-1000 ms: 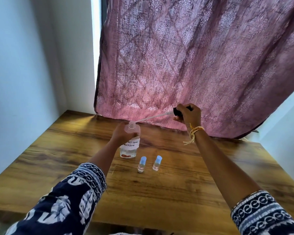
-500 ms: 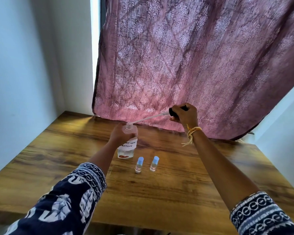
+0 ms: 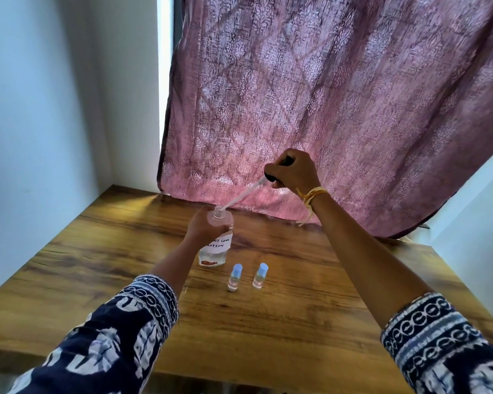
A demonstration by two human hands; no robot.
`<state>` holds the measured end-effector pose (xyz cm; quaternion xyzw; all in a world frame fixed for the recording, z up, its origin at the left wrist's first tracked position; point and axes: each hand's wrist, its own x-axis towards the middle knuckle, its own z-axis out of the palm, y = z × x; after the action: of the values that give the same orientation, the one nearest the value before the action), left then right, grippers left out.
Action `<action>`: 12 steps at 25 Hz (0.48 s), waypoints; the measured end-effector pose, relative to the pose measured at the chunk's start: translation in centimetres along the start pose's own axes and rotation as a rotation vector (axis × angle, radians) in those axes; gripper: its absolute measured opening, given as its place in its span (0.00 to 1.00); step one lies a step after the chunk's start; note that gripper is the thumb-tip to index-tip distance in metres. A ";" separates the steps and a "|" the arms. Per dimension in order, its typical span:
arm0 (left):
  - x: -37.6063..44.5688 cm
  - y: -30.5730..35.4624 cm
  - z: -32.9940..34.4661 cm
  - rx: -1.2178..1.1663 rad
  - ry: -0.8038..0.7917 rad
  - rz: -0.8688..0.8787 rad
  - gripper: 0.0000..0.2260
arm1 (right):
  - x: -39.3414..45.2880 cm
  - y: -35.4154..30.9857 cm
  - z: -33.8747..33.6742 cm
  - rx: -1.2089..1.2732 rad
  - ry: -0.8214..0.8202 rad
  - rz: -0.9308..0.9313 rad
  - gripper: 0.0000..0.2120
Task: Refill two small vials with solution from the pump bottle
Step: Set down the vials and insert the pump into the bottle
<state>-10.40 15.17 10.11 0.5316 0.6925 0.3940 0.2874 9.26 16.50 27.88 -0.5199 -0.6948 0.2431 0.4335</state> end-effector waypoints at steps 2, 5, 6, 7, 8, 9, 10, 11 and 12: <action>-0.1 -0.1 0.1 -0.022 0.011 0.018 0.33 | 1.2 -1.0 0.5 -0.060 -0.071 -0.019 0.12; 0.1 -0.3 0.1 -0.023 0.007 0.025 0.34 | 2.5 -1.9 2.3 -0.129 -0.188 -0.016 0.13; 0.2 -0.3 0.1 -0.017 0.001 0.027 0.34 | 2.7 -1.9 3.1 -0.154 -0.218 -0.015 0.13; 0.2 -0.4 0.1 -0.012 -0.003 0.030 0.35 | 2.8 -1.7 4.0 -0.170 -0.244 -0.013 0.13; 0.3 -0.4 0.1 -0.009 -0.005 0.035 0.35 | 2.9 -1.3 4.8 -0.176 -0.267 -0.007 0.13; 0.3 -0.5 0.1 -0.010 -0.005 0.044 0.35 | 2.9 -0.9 5.6 -0.180 -0.290 0.002 0.14; 0.3 -0.6 0.1 -0.016 -0.003 0.054 0.34 | 2.8 -0.3 6.4 -0.188 -0.312 0.011 0.15; 0.2 -0.7 0.1 -0.024 -0.002 0.064 0.34 | 2.6 0.4 7.1 -0.206 -0.332 0.018 0.16; 0.1 -0.7 0.2 -0.033 0.000 0.073 0.33 | 2.4 1.2 7.8 -0.228 -0.347 0.018 0.16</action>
<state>-10.67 15.27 9.41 0.5519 0.6661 0.4155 0.2814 2.98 20.00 23.79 -0.5221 -0.7774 0.2524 0.2436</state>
